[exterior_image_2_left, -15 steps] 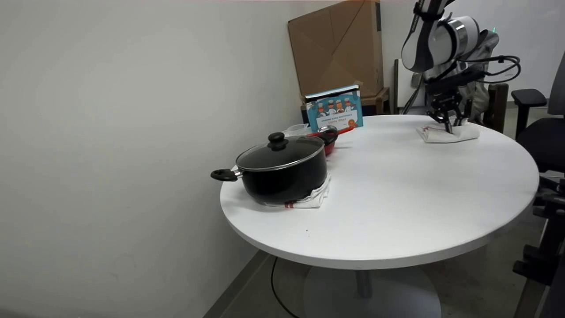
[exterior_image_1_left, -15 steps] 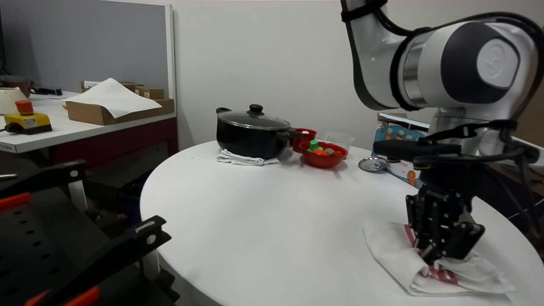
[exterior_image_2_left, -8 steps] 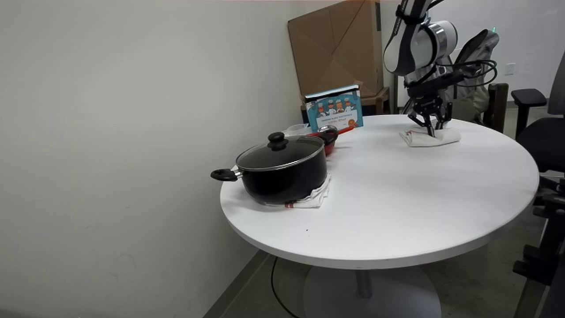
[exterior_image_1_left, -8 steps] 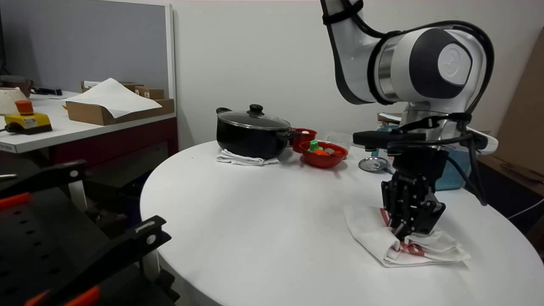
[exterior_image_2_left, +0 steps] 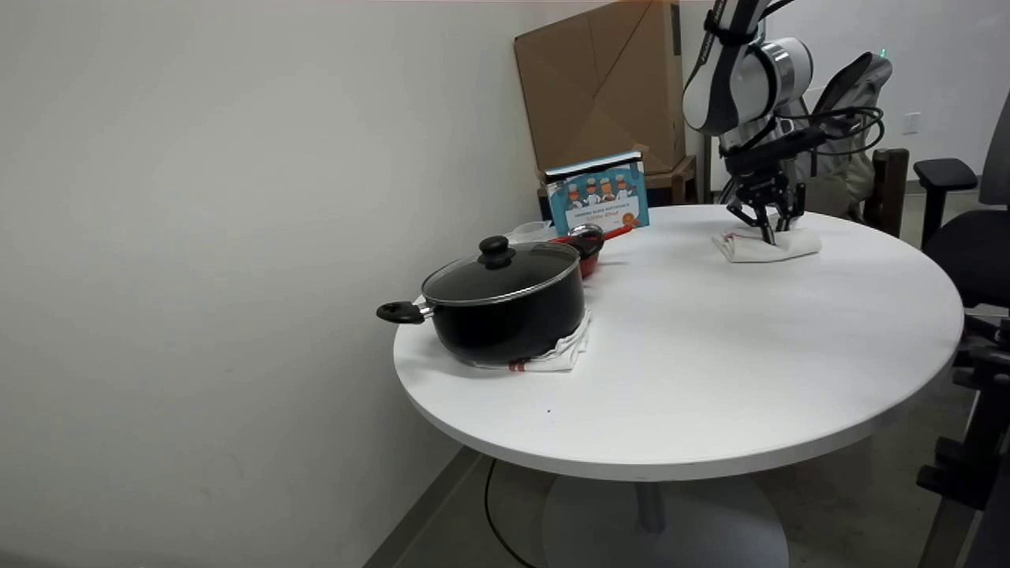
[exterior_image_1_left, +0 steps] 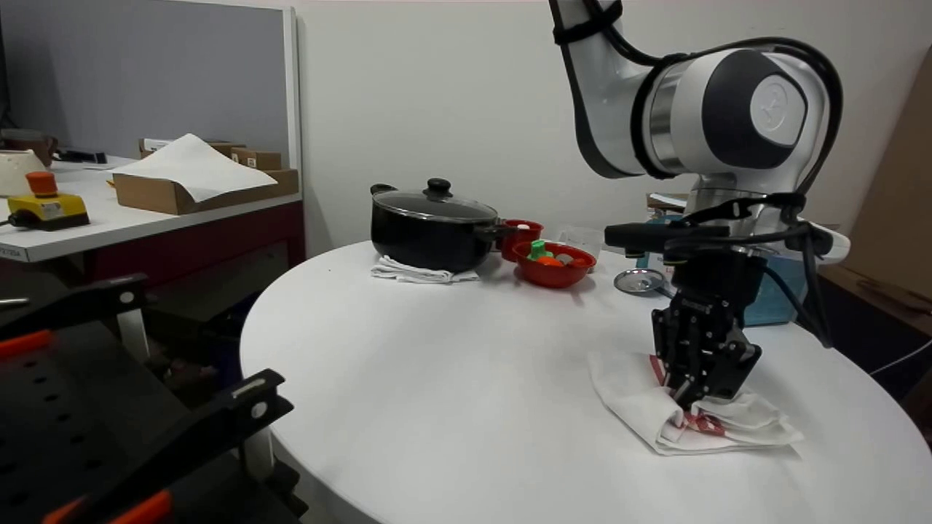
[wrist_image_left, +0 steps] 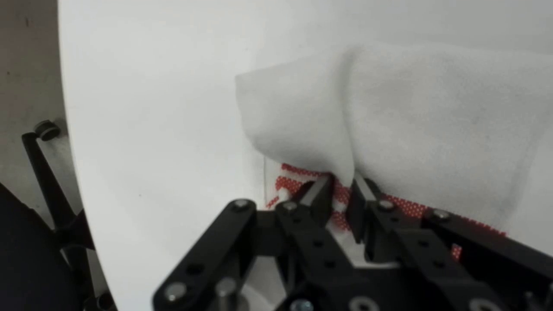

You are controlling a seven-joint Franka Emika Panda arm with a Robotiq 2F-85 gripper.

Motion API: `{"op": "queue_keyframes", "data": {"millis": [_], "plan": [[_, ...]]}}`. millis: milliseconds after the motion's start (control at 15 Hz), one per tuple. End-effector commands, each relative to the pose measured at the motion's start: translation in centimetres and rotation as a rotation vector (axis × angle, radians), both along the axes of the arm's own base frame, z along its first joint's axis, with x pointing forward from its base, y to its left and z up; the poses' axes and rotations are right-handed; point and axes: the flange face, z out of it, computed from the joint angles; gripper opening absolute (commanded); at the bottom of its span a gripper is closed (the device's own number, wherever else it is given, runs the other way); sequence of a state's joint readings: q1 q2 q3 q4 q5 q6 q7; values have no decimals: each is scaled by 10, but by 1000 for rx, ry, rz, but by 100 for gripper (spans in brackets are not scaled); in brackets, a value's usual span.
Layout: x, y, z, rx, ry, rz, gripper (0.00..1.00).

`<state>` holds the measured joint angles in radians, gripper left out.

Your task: Wipe the table with the towel

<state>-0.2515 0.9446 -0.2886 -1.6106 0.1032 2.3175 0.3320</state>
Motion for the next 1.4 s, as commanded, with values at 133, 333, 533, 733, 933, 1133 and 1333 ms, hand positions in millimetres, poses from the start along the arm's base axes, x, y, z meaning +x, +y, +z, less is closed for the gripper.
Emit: {"op": "queue_keyframes", "data": {"millis": [133, 333, 533, 733, 933, 1133, 1333], "plan": [[6, 9, -26, 13, 21, 7, 7], [6, 9, -26, 13, 22, 8, 7], [6, 9, -26, 13, 23, 8, 7], [6, 9, -26, 13, 24, 9, 7], [6, 9, -26, 13, 25, 9, 7], [7, 9, -26, 13, 26, 10, 7], [-13, 57, -2, -9, 15, 157, 8]]}}
